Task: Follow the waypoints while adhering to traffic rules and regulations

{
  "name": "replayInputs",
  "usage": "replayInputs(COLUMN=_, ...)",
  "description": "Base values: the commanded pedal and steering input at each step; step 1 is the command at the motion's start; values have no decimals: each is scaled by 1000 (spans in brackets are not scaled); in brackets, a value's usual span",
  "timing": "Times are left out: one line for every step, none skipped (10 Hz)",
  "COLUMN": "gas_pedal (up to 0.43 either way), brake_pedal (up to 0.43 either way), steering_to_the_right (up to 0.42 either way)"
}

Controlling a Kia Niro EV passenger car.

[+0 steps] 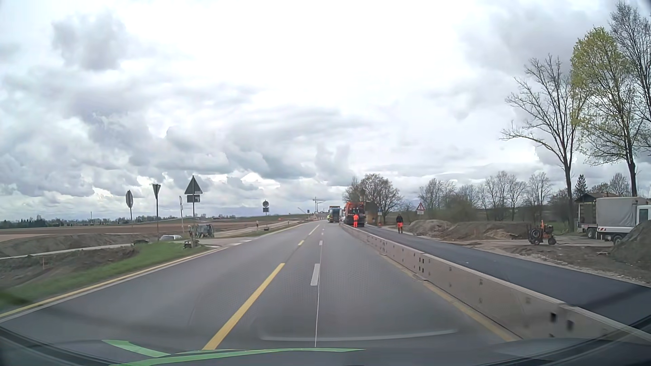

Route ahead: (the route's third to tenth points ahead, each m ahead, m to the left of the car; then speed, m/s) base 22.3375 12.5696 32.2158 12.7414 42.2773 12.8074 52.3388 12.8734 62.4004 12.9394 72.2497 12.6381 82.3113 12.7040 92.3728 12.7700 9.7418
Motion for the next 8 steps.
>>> replayInputs(gas_pedal=8, brake_pedal=0, steering_to_the_right=3)
replayInputs(gas_pedal=20, brake_pedal=0, steering_to_the_right=2)
replayInputs(gas_pedal=20, brake_pedal=0, steering_to_the_right=2)
replayInputs(gas_pedal=39, brake_pedal=0, steering_to_the_right=2)
replayInputs(gas_pedal=59, brake_pedal=0, steering_to_the_right=2)
replayInputs(gas_pedal=67, brake_pedal=0, steering_to_the_right=2)
replayInputs(gas_pedal=67, brake_pedal=0, steering_to_the_right=2)
replayInputs(gas_pedal=79, brake_pedal=0, steering_to_the_right=2)
